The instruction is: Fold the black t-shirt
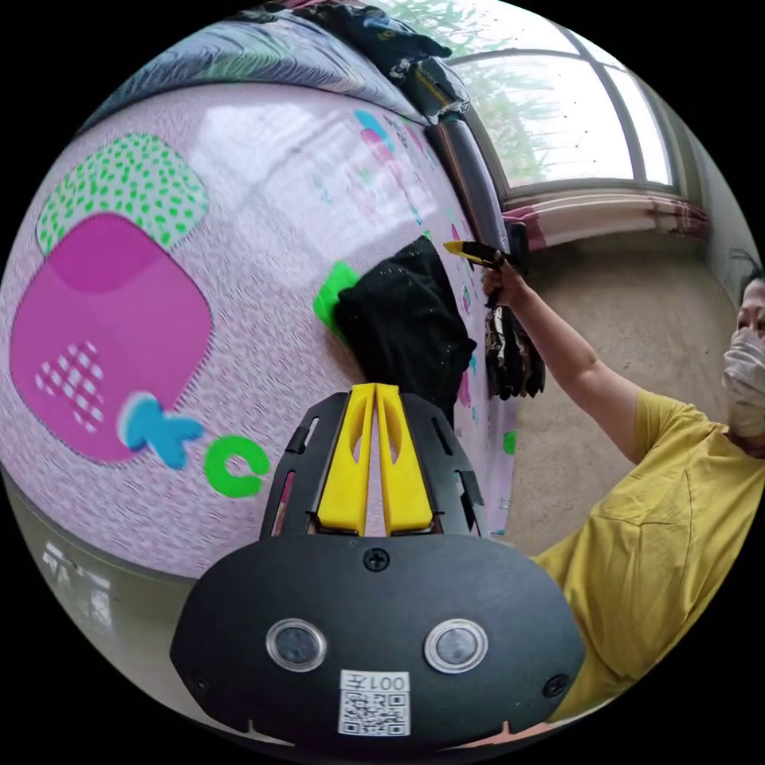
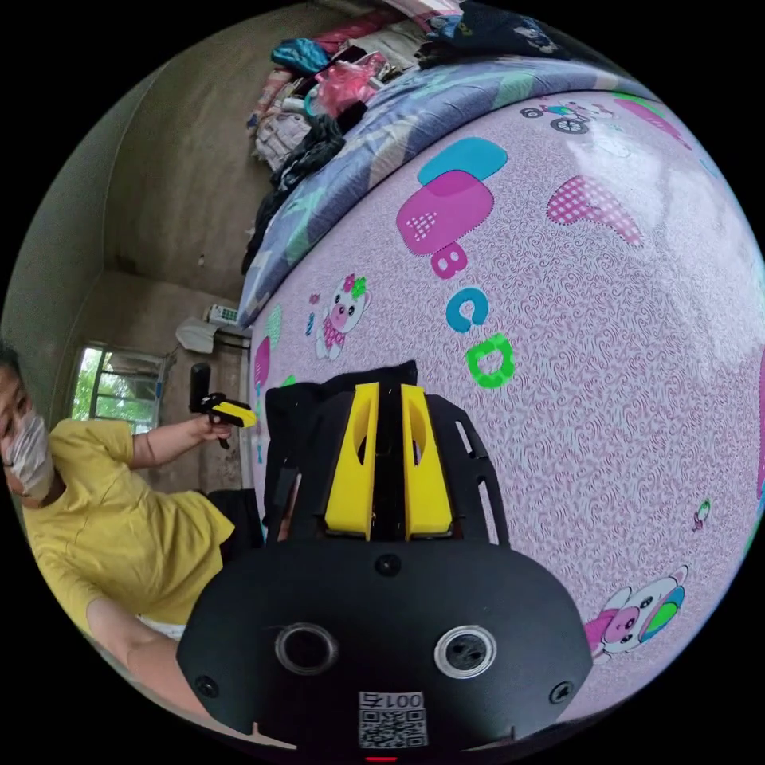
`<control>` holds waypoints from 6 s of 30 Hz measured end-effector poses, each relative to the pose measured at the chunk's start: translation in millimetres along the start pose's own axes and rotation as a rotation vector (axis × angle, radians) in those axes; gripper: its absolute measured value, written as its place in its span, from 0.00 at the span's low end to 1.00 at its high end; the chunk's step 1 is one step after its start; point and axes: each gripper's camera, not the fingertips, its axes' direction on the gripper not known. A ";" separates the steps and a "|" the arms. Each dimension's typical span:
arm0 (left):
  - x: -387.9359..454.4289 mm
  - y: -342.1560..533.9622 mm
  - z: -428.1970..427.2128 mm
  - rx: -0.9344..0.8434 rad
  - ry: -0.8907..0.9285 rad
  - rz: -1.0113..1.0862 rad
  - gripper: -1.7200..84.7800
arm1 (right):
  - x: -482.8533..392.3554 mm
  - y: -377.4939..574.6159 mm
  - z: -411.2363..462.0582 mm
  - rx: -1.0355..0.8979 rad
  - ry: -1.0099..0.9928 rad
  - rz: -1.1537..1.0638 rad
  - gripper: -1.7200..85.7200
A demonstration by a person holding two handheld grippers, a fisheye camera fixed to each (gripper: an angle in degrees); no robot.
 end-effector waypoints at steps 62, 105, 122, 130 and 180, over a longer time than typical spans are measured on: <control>101.9 42.8 258.9 0.026 -0.263 0.264 0.00 | -60.8 120.1 99.5 -0.185 -0.169 -0.428 0.02; -9.9 90.2 219.1 0.165 0.238 -0.348 0.08 | 78.7 192.8 50.6 -0.249 -0.546 0.047 0.11; 8.3 85.6 195.8 0.035 0.349 -0.202 0.01 | -2.7 373.3 22.2 0.161 -0.522 0.051 0.03; 40.3 70.3 142.8 -0.109 0.512 0.044 0.01 | -90.2 517.5 10.6 0.549 -0.586 0.146 0.02; 367.3 -32.6 656.0 -0.363 0.273 0.292 0.01 | -34.4 839.7 -226.3 0.903 0.245 0.701 0.04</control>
